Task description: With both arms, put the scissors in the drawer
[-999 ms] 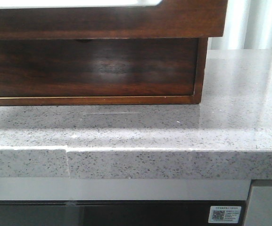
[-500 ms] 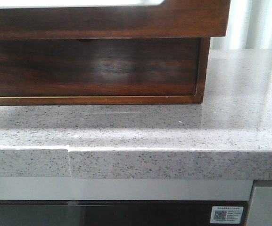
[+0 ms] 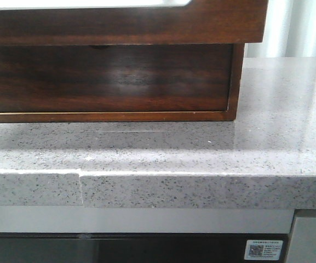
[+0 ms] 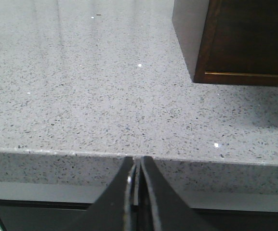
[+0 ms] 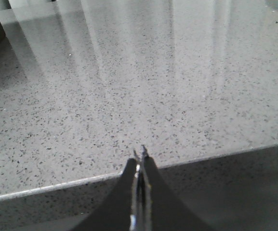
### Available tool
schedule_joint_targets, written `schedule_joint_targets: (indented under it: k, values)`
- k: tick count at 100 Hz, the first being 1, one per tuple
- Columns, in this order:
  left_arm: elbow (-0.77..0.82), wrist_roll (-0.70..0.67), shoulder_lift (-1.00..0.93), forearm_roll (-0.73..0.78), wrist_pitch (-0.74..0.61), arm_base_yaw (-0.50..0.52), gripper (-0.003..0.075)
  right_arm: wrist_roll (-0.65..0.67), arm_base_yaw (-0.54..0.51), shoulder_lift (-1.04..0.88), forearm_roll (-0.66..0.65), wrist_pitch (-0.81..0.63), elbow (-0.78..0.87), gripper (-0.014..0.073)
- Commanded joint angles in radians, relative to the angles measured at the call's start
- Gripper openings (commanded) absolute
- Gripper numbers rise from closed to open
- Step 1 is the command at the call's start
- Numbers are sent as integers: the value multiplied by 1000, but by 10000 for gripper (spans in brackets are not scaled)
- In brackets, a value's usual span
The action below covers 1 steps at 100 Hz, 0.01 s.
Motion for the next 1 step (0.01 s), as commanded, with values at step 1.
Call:
schedule_joint_targets:
  k: [1]
  values:
    - [25, -2, -32, -12, -32, 2, -19, -10, -6, -21, -11, -22, 11, -61]
